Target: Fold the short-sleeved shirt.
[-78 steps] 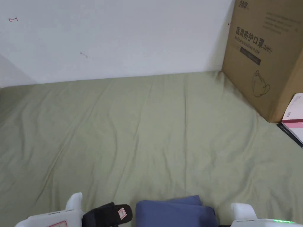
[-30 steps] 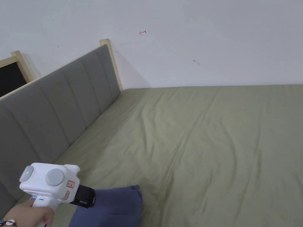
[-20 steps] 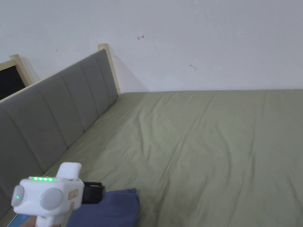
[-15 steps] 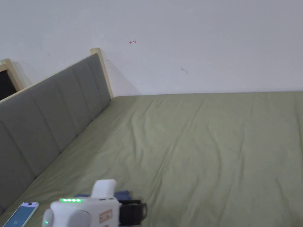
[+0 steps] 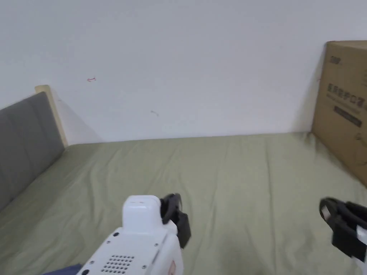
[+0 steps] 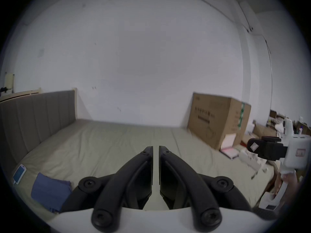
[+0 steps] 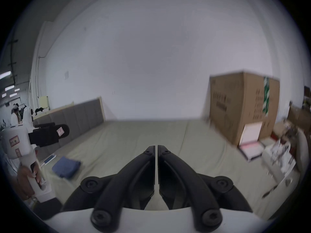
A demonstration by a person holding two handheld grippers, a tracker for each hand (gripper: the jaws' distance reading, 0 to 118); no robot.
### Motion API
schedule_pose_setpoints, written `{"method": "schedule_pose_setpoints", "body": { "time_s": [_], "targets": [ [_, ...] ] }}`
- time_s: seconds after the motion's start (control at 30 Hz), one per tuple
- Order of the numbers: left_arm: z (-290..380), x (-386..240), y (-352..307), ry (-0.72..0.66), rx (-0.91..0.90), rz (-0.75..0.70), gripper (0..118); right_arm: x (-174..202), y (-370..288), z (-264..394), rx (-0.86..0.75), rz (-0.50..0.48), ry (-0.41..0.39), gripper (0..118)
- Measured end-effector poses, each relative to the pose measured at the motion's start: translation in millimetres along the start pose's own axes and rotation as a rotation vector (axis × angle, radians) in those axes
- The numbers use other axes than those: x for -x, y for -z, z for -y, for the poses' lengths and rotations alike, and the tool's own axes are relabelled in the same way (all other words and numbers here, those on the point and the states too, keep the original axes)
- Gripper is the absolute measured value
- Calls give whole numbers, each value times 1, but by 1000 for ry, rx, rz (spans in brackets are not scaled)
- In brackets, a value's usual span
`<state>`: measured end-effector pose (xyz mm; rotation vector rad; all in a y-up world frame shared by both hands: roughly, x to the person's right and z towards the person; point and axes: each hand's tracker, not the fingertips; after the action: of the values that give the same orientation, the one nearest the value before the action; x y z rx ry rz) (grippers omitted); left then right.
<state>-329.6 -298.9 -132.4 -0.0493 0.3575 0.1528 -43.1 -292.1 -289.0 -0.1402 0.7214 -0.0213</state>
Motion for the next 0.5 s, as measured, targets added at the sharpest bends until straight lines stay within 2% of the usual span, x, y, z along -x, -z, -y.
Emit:
{"method": "schedule_pose_setpoints", "body": {
  "time_s": [0.07,0.17,0.3,0.4,0.43,0.5],
  "targets": [
    [-4,-11,-4,47,-72,-51,7,3,-7,-4,-129,35,-24,2],
    [-4,-25,-11,150,-121,-111,7,6,-12,-5,-218,103,-51,2],
    [0,-36,-20,172,-114,-108,7,7,-13,-7,-176,97,-22,2],
    [0,-40,-22,179,-111,-109,7,8,-14,-6,-151,131,-33,4],
    [0,-40,-22,179,-110,-108,8,8,-15,-6,-142,155,-47,11],
    [-3,-40,-22,171,-102,-93,22,9,-16,-4,-134,172,-65,39]
  ]
}}
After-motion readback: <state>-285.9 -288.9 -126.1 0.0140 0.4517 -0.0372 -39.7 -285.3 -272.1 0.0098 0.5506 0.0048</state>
